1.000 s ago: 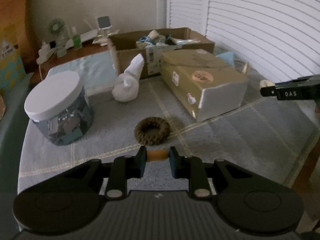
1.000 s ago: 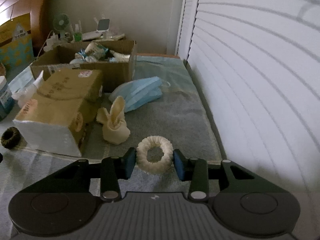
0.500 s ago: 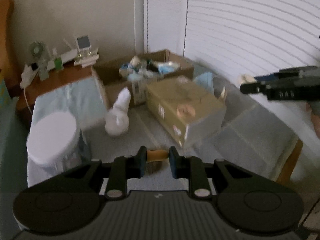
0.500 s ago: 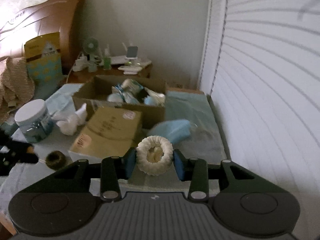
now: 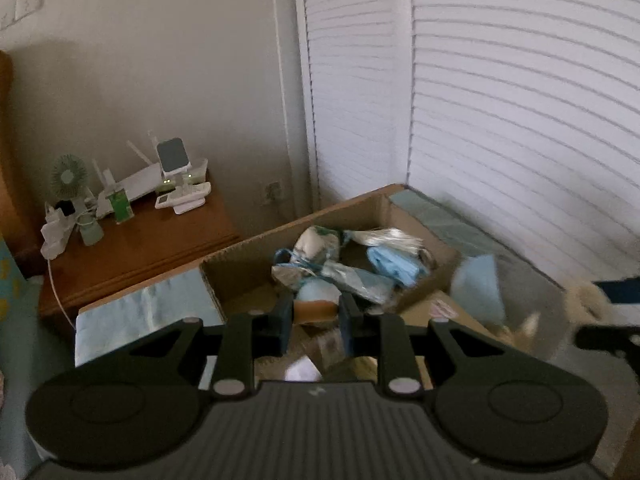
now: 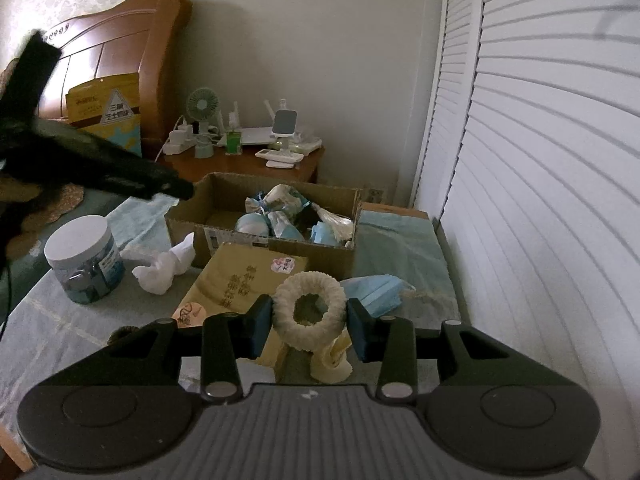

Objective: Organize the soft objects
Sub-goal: 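Carry the orange piece into the box and open the left tool while the right tool drops the ring there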

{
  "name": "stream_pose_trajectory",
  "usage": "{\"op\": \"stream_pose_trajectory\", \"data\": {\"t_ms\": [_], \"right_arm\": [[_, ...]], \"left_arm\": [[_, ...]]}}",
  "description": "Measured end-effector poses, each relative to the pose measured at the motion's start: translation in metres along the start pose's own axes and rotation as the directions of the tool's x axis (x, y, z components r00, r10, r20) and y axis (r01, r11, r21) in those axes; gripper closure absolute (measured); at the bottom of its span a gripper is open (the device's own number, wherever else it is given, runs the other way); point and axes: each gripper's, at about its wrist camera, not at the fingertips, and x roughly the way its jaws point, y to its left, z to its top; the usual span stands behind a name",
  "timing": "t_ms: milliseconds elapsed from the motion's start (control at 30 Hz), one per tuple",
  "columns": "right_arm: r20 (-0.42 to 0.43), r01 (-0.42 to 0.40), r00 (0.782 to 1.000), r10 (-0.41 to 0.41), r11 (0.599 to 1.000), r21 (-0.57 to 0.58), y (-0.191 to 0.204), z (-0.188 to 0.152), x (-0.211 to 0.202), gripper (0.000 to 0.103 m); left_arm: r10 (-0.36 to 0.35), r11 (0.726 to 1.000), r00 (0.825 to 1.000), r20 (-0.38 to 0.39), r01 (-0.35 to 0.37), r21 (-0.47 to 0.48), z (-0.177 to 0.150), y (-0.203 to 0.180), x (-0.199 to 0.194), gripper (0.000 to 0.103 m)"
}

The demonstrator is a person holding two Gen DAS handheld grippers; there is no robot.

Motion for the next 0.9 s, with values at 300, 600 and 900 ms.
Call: {"op": "stream_pose_trajectory", "data": {"t_ms": [300,600,900], "right_arm": [[0.003,0.002,1.0,-0.002,1.0,0.003,-0.004,0.005,0.004,0.058],[-0.012,-0.056,0.998,0.055,0.998,-0.015,0.002,0.017,0.017,0.058],[-0.016,-0.155,0.988,0.154,0.986,-0.062,0.018,0.049,0.036,0.058]], "left_arm": [[0.024,1.0,1.0,0.008,-0.024,-0.016,-0.009,0.004,0.006,0.003],[-0.009,0.995,0.999,0.043,0.013,-0.098,-0.059,-0.016,-0.057,0.001],[0.051,0.989,0.996,0.072,-0.04,-0.144,-0.094,-0.026,-0.096,0.001]]}}
